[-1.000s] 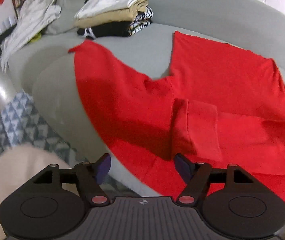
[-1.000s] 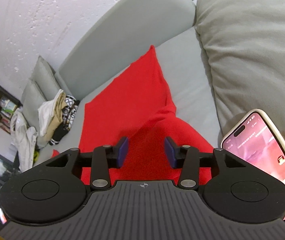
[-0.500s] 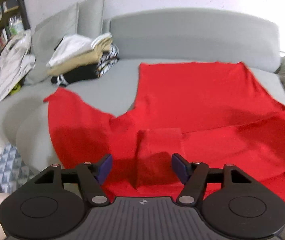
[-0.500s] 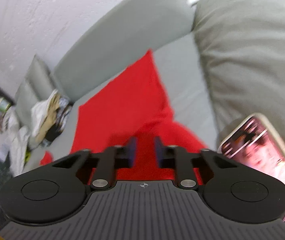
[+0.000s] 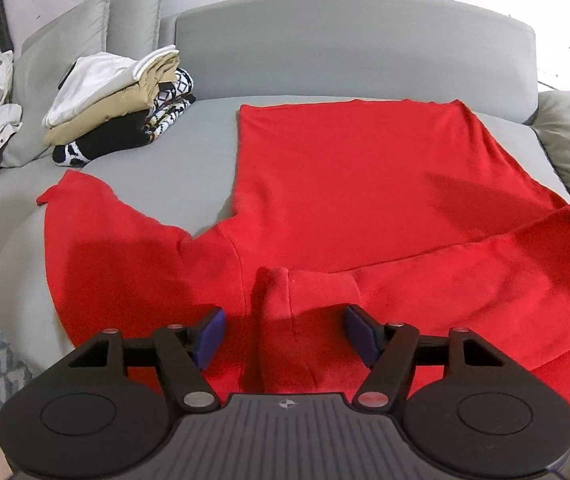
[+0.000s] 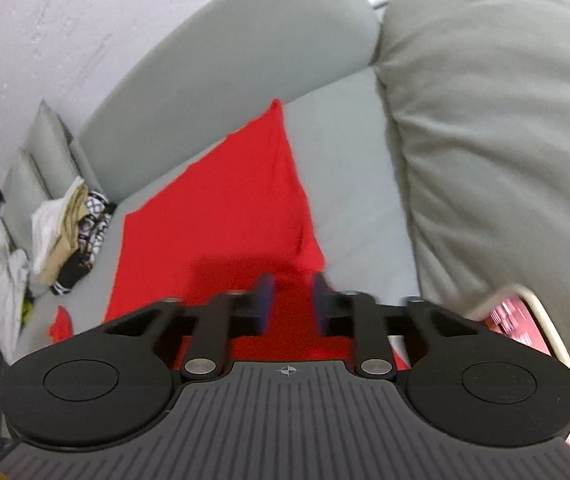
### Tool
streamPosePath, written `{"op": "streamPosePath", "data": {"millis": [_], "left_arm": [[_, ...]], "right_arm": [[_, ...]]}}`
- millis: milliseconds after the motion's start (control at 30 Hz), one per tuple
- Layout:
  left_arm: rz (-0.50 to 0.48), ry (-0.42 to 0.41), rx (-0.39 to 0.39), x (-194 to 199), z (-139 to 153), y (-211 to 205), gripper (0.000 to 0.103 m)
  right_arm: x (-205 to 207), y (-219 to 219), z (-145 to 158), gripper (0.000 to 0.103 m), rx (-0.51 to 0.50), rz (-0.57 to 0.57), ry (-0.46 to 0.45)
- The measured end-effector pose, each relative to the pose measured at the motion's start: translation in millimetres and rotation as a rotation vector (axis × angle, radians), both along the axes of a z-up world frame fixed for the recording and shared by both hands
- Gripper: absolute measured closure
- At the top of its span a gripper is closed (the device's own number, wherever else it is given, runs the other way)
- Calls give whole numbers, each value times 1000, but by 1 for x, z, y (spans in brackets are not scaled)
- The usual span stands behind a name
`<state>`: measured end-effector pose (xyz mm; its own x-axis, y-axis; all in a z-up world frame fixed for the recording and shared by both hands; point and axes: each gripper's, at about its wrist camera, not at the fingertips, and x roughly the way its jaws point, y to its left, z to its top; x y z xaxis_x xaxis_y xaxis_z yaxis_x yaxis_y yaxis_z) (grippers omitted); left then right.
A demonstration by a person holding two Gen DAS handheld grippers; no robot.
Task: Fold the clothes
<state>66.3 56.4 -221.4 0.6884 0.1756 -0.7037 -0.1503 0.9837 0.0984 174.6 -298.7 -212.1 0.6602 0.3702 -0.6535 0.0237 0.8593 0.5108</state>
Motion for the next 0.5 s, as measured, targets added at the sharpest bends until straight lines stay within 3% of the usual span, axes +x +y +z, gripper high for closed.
{"op": "streamPosePath", "data": {"millis": [233, 300, 333, 400, 500], "left_arm": [[-44, 3, 1, 9, -3, 1, 38], [-66, 5, -9, 13, -4, 2, 37], [-76, 6, -13, 15, -5, 2, 37], [-88, 2, -3, 18, -8, 0, 37], [-95, -11, 0, 20, -12, 0, 35]], "right_arm": [[48, 19, -23, 53, 17, 15, 151], [58, 21, -31, 86, 12, -3, 188], [62, 20, -35, 91, 16, -14, 196], [65, 21, -35, 102, 2, -27, 147], [63, 26, -22, 103, -57, -48, -21]]}}
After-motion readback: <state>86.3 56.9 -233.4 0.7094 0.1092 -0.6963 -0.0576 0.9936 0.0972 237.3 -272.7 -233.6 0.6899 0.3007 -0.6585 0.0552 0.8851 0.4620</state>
